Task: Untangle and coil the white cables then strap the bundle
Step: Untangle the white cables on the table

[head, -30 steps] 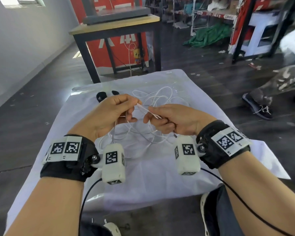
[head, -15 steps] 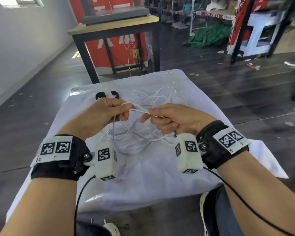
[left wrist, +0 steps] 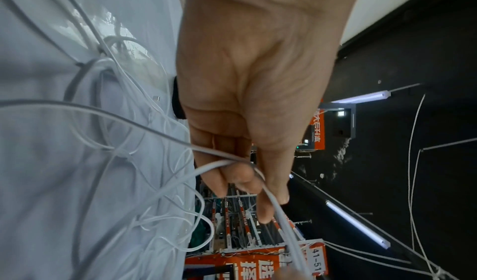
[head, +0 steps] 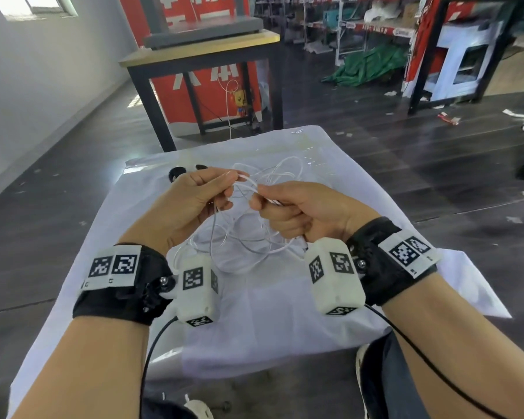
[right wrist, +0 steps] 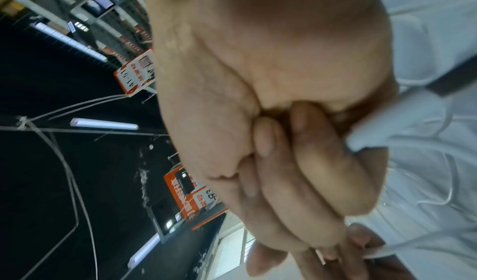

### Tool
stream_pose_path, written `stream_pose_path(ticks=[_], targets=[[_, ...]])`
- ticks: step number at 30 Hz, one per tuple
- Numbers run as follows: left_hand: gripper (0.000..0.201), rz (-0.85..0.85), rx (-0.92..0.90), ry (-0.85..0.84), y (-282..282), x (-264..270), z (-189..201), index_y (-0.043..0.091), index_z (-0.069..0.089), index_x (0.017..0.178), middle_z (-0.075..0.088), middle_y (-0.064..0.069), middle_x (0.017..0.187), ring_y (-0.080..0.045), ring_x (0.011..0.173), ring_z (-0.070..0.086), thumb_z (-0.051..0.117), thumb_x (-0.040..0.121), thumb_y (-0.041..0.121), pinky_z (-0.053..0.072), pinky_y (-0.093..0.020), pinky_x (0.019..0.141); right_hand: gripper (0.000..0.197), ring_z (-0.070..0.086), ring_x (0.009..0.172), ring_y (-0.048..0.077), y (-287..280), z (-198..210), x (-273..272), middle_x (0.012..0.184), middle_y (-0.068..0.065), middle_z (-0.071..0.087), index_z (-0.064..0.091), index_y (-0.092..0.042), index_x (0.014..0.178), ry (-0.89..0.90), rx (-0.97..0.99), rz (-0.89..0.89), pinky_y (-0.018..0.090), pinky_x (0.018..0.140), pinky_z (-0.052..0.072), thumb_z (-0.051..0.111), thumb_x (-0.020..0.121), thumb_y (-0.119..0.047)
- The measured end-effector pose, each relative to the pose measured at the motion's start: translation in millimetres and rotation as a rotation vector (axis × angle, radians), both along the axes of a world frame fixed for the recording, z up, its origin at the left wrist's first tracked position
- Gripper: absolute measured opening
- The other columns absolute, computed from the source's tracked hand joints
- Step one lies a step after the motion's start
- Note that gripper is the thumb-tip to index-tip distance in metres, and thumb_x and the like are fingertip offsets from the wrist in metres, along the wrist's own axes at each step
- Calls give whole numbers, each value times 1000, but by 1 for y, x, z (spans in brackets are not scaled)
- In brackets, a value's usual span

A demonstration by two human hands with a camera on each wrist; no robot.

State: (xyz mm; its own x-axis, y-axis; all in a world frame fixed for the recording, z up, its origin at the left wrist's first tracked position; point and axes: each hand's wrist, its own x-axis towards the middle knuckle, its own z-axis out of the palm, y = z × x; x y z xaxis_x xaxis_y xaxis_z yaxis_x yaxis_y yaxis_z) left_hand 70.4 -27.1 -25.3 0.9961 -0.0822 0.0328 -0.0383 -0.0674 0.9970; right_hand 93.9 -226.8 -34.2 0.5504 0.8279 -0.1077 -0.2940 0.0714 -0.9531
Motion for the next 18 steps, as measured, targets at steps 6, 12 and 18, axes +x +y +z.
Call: stream_pose_path(ticks=[6,12,18], targets=[[33,-48,42,48,-10,0,-6,16,71,101,49,2,66,-8,58,47,44,99,33,51,-22,74,30,8,40,7,-3,4,2,45,-9,21,47,-15,76,254,337,-104,17,36,9,33,99,-27],[26,-161,64,212,-16,-1,-9,12,66,112,57,0,69,-10,59,56,45,100,19,57,-22,72,25,17,38,7,-6,0,18,47,-4,27,54,-7,77,582,837,-133,19,36,15,40,96,-15],[19,-48,86,265,-28,3,-8,10,66,111,55,1,67,-6,45,46,54,96,9,52,-19,56,44,17,36,7,-7,-7,27,43,-5,32,53,-10,70,672,939,-360,18,34,16,29,105,-24]])
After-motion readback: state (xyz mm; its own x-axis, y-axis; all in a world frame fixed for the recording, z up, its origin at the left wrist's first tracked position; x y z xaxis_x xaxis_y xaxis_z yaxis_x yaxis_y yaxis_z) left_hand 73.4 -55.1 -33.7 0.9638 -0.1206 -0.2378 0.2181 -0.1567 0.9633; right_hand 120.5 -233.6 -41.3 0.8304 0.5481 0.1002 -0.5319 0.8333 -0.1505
